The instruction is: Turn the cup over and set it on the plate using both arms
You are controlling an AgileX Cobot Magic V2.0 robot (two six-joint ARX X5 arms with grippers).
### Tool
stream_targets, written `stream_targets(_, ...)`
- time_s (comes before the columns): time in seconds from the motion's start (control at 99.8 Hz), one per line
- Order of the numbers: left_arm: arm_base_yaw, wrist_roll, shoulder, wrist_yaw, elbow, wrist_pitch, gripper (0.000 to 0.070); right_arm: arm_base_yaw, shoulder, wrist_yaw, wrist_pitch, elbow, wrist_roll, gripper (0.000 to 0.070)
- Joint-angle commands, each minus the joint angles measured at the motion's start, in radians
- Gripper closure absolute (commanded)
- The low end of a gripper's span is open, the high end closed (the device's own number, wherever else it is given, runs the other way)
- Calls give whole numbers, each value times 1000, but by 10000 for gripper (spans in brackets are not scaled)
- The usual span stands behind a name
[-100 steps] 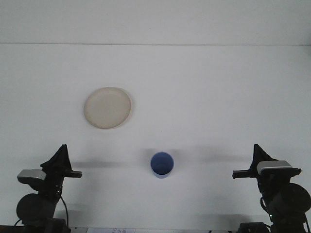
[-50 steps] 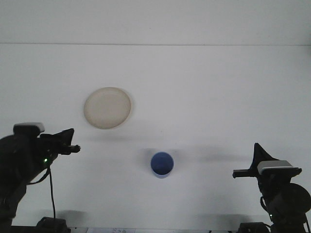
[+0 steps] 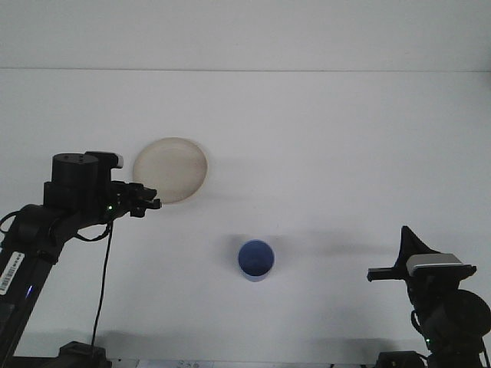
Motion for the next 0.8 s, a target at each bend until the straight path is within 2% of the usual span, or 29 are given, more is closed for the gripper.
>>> stream_targets(0.0,-3,21,11,3,20,6,609,1,5,-1,12,8,14,700)
stream_targets(0.11,-3,21,16,3,20,16,163,1,5,-1,13,8,14,700)
stream_targets(0.14,-3,21,18,3,20,18,73,0,5,-1,13,8,14,700)
stream_targets(0.17,-3,21,18,3,20,18,27,0,5,-1,13,8,14,700)
stream_targets(0.391,-38,38,33,3,21,25,34,0,5,-1,13,8,14,700)
stream_targets(0.631,-288,48,160,-12,21,26,35,1,5,-1,13,8,14,700)
stream_targets(0.791,-404,52,270,-17,28,29,34,1,5,-1,13,8,14,700)
